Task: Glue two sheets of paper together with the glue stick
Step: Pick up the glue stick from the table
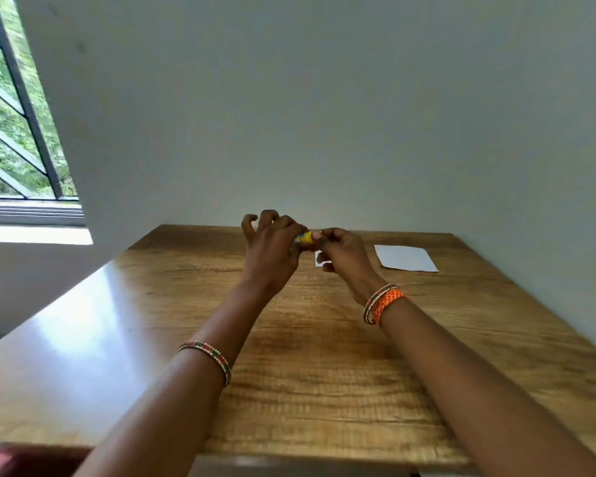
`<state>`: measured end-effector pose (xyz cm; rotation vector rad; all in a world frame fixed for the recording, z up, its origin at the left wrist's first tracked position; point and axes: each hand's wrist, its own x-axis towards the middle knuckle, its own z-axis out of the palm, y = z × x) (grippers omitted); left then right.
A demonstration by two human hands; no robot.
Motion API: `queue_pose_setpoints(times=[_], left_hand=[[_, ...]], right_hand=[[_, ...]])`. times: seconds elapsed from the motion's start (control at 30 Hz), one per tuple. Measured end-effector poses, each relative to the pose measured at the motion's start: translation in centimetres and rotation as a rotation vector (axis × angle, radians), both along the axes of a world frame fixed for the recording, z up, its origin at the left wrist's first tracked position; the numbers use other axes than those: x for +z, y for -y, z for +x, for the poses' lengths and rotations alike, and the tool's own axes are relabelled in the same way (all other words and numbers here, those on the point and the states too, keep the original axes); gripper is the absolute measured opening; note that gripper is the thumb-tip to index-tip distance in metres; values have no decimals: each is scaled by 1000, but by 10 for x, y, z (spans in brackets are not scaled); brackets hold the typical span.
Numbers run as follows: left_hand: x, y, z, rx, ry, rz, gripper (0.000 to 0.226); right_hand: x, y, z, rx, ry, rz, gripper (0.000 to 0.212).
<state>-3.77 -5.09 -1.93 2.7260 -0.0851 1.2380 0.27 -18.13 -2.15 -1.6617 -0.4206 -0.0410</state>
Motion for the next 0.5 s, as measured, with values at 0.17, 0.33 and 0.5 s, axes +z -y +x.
queue_pose_setpoints(times=[0.17, 0.33, 0.5], left_hand=[[-18, -2, -19, 68, -56, 67, 18], [-16, -13, -6, 111, -53, 57, 25], [-16, -17, -5, 90, -25, 95, 26]], right_hand=[[-19, -2, -12, 6, 98, -105, 15], [-23, -15, -1, -13, 258, -156, 5], [-25, -15, 0, -2, 412, -244, 7]])
